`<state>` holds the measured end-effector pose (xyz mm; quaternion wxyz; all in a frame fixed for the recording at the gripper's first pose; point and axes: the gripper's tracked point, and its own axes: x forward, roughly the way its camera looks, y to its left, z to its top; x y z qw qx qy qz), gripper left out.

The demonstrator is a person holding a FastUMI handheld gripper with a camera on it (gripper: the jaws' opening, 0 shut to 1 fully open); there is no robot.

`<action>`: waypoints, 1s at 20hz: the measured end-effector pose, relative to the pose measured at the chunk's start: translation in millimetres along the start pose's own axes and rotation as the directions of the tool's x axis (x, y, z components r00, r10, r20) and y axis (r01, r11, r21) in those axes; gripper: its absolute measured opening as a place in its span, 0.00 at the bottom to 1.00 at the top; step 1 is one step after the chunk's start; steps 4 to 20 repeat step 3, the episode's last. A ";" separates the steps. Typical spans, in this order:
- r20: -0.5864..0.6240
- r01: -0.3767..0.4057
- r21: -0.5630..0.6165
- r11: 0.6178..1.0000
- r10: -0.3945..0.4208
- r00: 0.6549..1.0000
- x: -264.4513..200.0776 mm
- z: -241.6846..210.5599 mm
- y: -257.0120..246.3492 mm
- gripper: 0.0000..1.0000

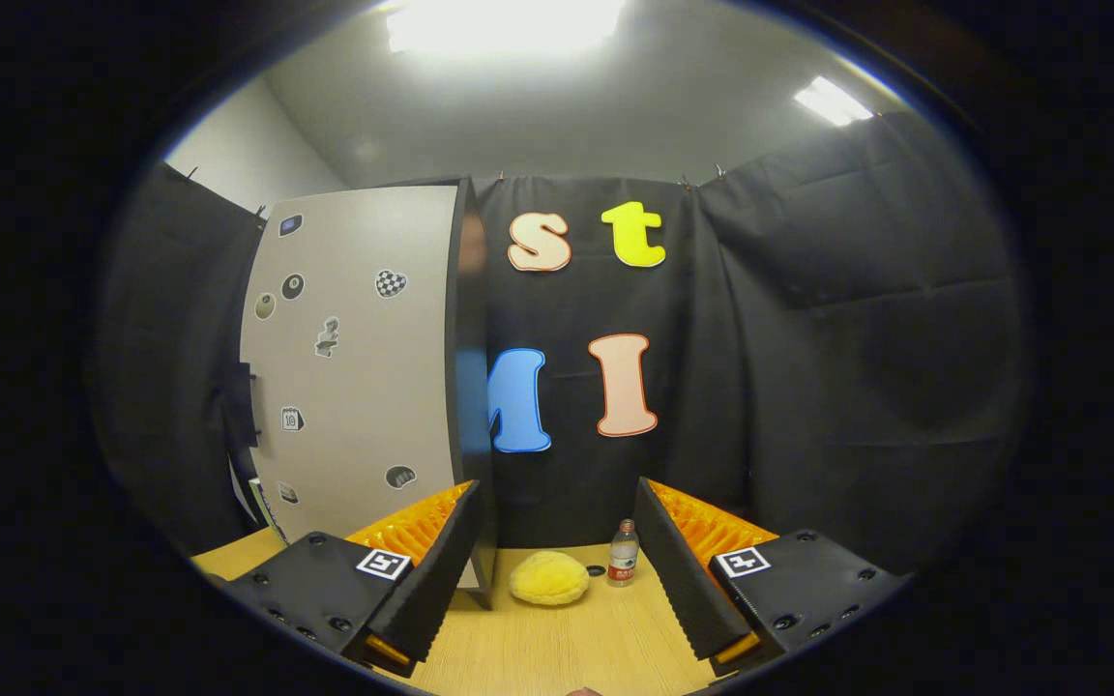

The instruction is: Open the shoe cabinet door, grab the shoes and put them into the shoe cabinet, then close the shoe cabinet door.

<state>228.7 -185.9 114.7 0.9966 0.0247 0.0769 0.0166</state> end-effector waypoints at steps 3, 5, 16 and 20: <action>0.016 -0.001 0.002 1.000 0.001 1.000 -4.3 4.8 -1.4 0.98; 0.016 -0.001 0.002 1.000 0.001 1.000 -4.3 4.8 -1.4 0.98; 0.016 -0.001 0.002 1.000 0.001 1.000 -4.3 4.8 -1.4 0.98; 0.016 -0.001 0.002 1.000 0.001 1.000 -4.3 4.8 -1.4 0.98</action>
